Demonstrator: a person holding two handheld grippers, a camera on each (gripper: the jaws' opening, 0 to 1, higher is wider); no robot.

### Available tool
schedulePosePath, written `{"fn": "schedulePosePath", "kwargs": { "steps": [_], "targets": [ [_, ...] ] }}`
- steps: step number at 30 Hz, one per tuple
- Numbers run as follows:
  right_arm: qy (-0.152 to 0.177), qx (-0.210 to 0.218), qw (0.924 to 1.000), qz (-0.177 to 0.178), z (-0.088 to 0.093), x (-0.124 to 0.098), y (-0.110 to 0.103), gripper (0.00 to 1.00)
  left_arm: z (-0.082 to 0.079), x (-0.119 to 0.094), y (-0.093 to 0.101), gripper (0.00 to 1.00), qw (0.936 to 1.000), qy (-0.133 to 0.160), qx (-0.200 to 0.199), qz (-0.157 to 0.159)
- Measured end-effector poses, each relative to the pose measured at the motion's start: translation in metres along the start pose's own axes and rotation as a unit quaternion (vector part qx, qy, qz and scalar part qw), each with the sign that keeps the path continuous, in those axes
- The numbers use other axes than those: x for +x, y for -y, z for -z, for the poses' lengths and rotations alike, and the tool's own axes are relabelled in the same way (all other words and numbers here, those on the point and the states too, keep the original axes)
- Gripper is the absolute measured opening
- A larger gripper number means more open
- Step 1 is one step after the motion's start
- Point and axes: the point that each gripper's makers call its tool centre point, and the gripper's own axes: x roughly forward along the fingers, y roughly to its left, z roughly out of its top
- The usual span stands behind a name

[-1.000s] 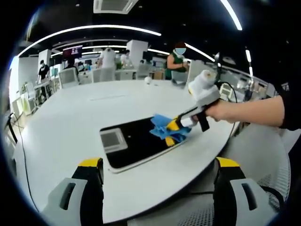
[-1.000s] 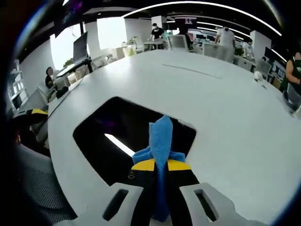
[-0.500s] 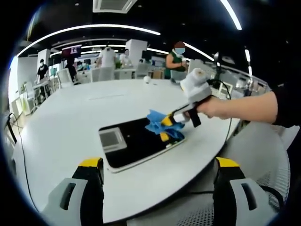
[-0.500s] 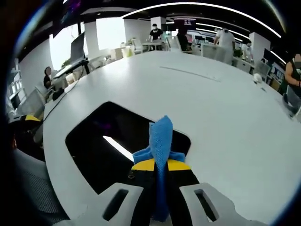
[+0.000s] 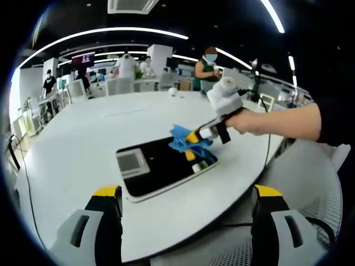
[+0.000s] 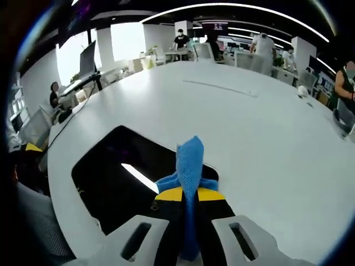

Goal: Wipe the mirror surface with the cleaning cloth until all visible marks leave the cleaned area.

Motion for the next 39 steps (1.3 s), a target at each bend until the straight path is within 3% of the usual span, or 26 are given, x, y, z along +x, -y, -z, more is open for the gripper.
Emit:
{"fn": "schedulePosePath", "kwargs": {
  "steps": [39],
  "targets": [
    [0.005, 0.004, 1.0000, 0.008, -0.019, 0.020, 0.018, 0.02, 0.001, 0.002, 0.000, 0.98, 1.0000, -0.004, -0.002, 0.001]
  ]
}}
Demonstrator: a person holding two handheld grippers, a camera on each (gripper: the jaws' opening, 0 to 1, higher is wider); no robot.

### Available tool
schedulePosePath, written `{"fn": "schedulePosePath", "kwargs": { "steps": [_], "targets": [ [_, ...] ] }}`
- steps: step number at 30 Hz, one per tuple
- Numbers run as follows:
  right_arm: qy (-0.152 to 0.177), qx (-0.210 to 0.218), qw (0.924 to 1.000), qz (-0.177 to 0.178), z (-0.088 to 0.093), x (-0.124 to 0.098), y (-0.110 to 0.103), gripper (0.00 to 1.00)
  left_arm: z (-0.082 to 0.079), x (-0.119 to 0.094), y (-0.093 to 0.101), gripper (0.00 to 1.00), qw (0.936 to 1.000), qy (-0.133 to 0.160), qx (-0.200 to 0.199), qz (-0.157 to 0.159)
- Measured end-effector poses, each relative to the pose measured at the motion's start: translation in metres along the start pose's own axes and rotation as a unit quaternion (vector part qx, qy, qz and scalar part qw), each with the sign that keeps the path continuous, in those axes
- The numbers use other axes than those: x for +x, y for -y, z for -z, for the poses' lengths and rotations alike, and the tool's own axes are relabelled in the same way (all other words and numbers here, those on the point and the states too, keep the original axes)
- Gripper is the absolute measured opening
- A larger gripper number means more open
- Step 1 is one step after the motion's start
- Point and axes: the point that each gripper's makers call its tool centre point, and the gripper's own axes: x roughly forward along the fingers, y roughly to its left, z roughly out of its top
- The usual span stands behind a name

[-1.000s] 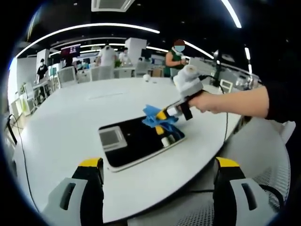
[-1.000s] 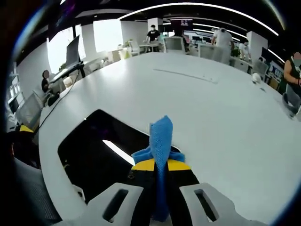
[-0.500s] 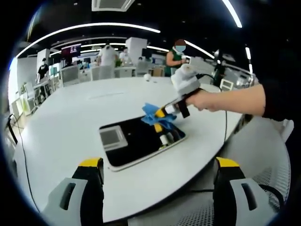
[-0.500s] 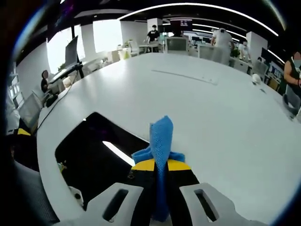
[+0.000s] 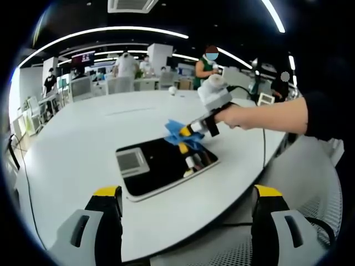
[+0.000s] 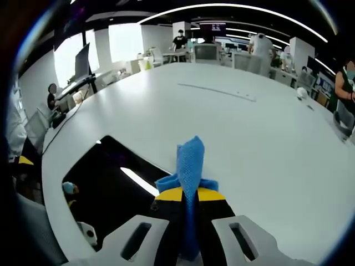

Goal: Wipe the mirror surface with the cleaning cloth until all visible marks leave the cleaned area.

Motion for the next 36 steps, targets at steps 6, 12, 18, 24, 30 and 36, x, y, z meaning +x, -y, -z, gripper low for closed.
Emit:
{"fn": "schedulePosePath", "kwargs": {
  "steps": [6, 12, 18, 24, 30, 36],
  "targets": [
    [0.002, 0.005, 1.0000, -0.001, -0.002, 0.003, 0.002, 0.02, 0.001, 0.001, 0.000, 0.98, 1.0000, -0.002, -0.001, 0.001],
    [0.006, 0.017, 0.9998, -0.001, -0.004, 0.005, 0.004, 0.02, 0.000, 0.001, 0.000, 0.98, 1.0000, 0.000, -0.001, 0.000],
    [0.008, 0.032, 0.9994, -0.004, -0.006, 0.005, 0.006, 0.02, 0.001, 0.001, -0.001, 0.98, 1.0000, -0.002, 0.000, 0.001],
    [0.009, 0.031, 0.9994, -0.008, -0.008, 0.002, 0.004, 0.02, 0.002, 0.002, 0.000, 0.98, 1.0000, -0.005, 0.001, 0.004],
    [0.018, 0.028, 0.9994, -0.003, -0.018, -0.010, 0.011, 0.02, 0.002, 0.002, 0.002, 0.98, 1.0000, -0.005, 0.002, 0.008],
    [0.031, 0.015, 0.9994, 0.006, -0.035, -0.032, 0.024, 0.02, 0.002, 0.002, 0.002, 0.98, 0.9999, -0.005, 0.002, 0.009]
  ]
}}
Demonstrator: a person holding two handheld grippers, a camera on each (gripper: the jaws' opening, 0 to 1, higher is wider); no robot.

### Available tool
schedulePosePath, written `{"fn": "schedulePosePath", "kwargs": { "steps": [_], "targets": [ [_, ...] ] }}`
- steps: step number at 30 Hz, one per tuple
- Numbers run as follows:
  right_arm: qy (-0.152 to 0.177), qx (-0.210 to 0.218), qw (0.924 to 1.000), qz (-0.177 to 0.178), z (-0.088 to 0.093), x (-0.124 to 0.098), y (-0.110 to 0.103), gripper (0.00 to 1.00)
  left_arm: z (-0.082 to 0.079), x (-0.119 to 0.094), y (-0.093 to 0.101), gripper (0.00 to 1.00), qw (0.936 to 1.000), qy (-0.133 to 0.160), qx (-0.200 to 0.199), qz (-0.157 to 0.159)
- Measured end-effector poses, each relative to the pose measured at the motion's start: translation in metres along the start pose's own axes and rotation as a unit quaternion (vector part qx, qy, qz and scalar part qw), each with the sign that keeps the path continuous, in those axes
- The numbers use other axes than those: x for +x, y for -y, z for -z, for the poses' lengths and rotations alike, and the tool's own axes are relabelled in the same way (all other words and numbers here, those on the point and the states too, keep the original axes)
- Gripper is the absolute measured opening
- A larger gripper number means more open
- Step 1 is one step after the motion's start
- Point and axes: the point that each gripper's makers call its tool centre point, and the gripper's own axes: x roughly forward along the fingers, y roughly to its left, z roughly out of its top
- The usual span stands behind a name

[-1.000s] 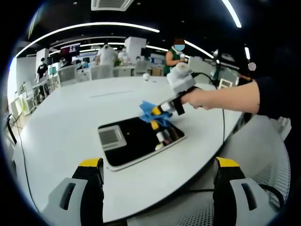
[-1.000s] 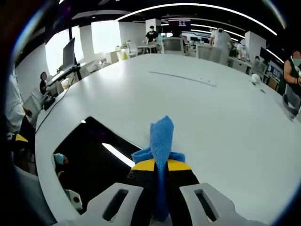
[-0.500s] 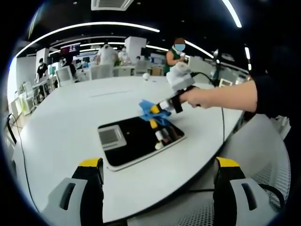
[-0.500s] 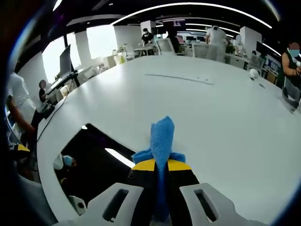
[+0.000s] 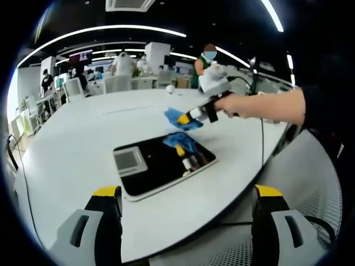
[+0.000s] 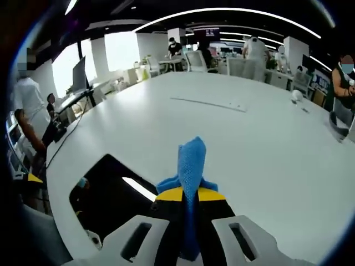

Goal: Wipe the mirror surface with the cleaning cloth until all visible marks leave the cleaned area.

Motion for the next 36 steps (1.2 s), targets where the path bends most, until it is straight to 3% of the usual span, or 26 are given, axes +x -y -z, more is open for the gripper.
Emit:
{"fn": "schedulePosePath", "kwargs": {
  "steps": [16, 26, 36],
  "targets": [
    [0.014, -0.008, 0.9991, 0.040, -0.010, -0.061, 0.039, 0.02, 0.000, -0.001, 0.002, 0.97, 1.0000, -0.001, 0.000, 0.004],
    [-0.003, 0.001, 0.9992, 0.041, 0.016, -0.078, 0.042, 0.02, -0.001, -0.001, 0.001, 0.98, 1.0000, 0.000, 0.002, 0.003],
    [-0.036, 0.017, 0.9988, 0.029, 0.060, -0.079, 0.027, 0.02, -0.001, -0.001, 0.000, 0.98, 1.0000, -0.001, 0.004, 0.002]
  ]
}}
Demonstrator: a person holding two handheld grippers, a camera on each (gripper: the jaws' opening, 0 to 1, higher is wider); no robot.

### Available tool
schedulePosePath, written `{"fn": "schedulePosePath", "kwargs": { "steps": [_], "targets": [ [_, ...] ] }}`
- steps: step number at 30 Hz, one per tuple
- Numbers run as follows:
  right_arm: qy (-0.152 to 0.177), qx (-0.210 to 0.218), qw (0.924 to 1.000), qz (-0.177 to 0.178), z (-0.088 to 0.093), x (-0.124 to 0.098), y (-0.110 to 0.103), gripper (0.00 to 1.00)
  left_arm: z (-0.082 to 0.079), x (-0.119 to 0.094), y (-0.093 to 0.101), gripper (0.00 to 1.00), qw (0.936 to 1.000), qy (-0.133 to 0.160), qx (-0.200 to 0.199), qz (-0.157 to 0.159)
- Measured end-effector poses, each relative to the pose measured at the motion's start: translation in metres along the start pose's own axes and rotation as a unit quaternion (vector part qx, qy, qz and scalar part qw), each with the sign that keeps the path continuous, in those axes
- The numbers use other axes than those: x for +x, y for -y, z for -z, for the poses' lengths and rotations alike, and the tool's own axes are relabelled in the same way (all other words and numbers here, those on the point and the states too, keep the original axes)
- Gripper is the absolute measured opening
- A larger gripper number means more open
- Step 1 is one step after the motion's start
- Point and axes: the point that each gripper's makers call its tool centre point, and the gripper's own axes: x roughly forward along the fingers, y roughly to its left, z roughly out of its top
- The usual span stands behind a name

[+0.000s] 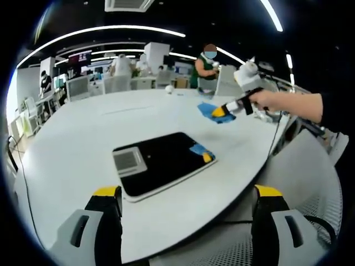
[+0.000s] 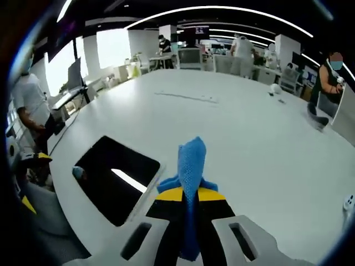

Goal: Wipe the mirror surface with the cleaning cloth until all visible marks leave the cleaned area.

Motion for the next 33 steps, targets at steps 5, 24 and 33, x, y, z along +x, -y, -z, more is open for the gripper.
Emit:
{"fn": "schedulePosePath", "kwargs": {
  "steps": [5, 24, 33],
  "targets": [
    [-0.015, 0.001, 0.9999, -0.002, 0.013, 0.003, -0.004, 0.02, 0.000, 0.000, 0.000, 0.98, 1.0000, -0.001, 0.000, 0.000],
    [-0.047, -0.026, 0.9984, -0.016, 0.049, 0.017, -0.016, 0.03, 0.001, 0.000, -0.001, 0.97, 1.0000, -0.004, 0.000, -0.005],
    [-0.035, -0.042, 0.9983, -0.022, 0.047, 0.017, -0.017, 0.07, 0.001, -0.001, -0.001, 0.97, 1.0000, -0.005, 0.000, -0.005]
  ]
}}
